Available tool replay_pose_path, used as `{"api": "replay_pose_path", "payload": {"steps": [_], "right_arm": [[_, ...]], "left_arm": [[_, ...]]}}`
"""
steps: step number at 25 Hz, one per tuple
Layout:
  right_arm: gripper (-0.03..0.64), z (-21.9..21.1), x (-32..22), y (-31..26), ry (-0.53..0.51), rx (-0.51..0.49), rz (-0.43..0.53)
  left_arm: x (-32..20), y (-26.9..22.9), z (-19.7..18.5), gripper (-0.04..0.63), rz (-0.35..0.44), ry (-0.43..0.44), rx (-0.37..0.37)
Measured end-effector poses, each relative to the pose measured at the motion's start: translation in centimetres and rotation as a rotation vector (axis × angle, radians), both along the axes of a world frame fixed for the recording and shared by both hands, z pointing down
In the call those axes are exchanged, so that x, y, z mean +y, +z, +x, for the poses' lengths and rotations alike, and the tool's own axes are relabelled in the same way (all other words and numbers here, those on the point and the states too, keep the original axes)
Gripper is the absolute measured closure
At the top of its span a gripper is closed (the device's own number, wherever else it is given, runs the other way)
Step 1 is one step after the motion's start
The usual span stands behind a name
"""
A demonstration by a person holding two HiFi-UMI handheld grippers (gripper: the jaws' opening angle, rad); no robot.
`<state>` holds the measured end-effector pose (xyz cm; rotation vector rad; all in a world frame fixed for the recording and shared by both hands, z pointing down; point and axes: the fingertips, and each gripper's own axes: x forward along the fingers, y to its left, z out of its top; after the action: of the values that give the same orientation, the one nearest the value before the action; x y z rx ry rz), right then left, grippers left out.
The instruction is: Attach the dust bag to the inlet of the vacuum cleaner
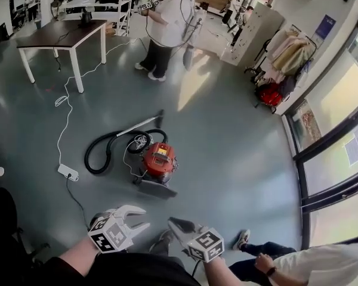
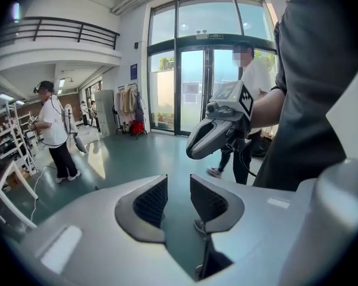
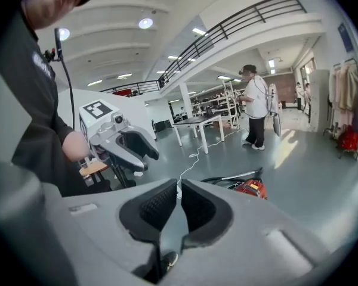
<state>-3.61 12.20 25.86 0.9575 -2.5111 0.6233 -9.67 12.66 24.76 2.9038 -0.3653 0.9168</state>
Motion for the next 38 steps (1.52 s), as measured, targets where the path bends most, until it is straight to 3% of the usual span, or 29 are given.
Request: {"api": "replay_pose_path", "payload": {"steps": [3, 9, 12, 15, 18, 24, 29, 38], "right_arm": [[0.621, -1.8, 1.1, -1.0, 0.075, -0.044, -0.012], [0.621, -3.7, 3.7, -4.3, 0.101, -0.114, 0.038], [0.623, -3.8, 4.1, -5.5, 0.098, -0.170, 0.061], [0.623, -3.4, 4.4, -7.2, 0.092, -0.223, 0.122], [0.623, -1.5, 5.4, -8.5, 0.095, -0.234, 0.192], [0.623, 0.4, 6.0, -8.6, 0.084, -0.257, 0.241], [0.623, 1.2, 6.1, -8.6, 0.081, -0.240, 0.248], [0.623, 1.0, 6.1, -8.8, 0.086, -0.238, 0.264]], "left_arm": [[1.5, -0.5, -1.6, 0.491, -0.007, 0.023, 0.064], [4.1, -3.8, -2.1, 0.555, -0.016, 0.049, 0.172], [4.2, -5.9, -1.3, 0.578, -0.014, -0.011, 0.244], [4.6, -6.8, -0.3, 0.578, -0.089, -0.093, 0.352], [5.7, -8.0, 2.1, 0.578, -0.156, -0.108, 0.437], [7.1, -7.3, 5.8, 0.578, -0.046, -0.080, 0.332], [7.7, -7.4, 7.0, 0.578, -0.065, -0.055, 0.342], [8.0, -7.7, 6.9, 0.578, -0.026, -0.037, 0.320]]}}
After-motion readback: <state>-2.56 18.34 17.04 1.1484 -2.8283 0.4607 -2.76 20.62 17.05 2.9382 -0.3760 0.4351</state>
